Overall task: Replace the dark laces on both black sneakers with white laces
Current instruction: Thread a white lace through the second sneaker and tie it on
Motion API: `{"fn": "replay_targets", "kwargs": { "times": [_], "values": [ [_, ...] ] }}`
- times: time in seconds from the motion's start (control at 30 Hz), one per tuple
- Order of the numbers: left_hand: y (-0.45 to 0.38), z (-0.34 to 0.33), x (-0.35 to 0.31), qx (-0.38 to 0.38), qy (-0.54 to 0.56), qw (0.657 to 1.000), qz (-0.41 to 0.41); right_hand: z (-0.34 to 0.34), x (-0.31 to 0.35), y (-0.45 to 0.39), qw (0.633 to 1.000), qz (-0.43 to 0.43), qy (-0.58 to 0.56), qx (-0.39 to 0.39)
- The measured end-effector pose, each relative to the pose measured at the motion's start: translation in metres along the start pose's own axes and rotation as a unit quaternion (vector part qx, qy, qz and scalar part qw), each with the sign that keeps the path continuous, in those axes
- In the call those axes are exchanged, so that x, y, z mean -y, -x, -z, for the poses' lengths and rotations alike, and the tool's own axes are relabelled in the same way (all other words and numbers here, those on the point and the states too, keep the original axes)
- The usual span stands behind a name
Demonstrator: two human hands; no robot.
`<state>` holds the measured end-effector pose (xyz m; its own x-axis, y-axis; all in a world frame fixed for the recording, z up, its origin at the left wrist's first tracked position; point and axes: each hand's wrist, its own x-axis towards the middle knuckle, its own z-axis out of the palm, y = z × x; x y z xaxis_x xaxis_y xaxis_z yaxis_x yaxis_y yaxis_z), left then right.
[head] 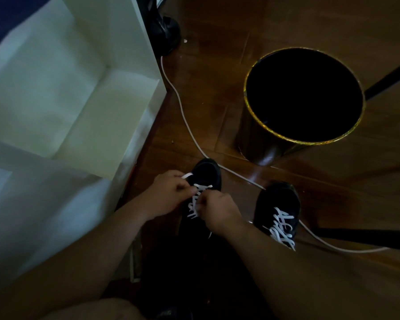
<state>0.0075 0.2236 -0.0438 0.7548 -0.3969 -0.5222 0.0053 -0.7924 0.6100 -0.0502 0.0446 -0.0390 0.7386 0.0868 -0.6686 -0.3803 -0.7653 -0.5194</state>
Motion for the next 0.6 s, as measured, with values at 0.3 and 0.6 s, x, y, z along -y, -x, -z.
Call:
{"fn": "replay_targets", "kwargs": {
  "times": [0.3, 0.6],
  "values": [
    [0.000, -0.016, -0.008, -0.304, -0.031, 0.952, 0.010, -0.009, -0.013, 0.000, 0.969, -0.003, -0.246, 0.010],
    [0.036, -0.061, 0.007, -0.048, 0.089, 0.994, 0.048, -0.015, -0.016, -0.002, 0.951, -0.040, -0.304, -0.021]
  ]
}}
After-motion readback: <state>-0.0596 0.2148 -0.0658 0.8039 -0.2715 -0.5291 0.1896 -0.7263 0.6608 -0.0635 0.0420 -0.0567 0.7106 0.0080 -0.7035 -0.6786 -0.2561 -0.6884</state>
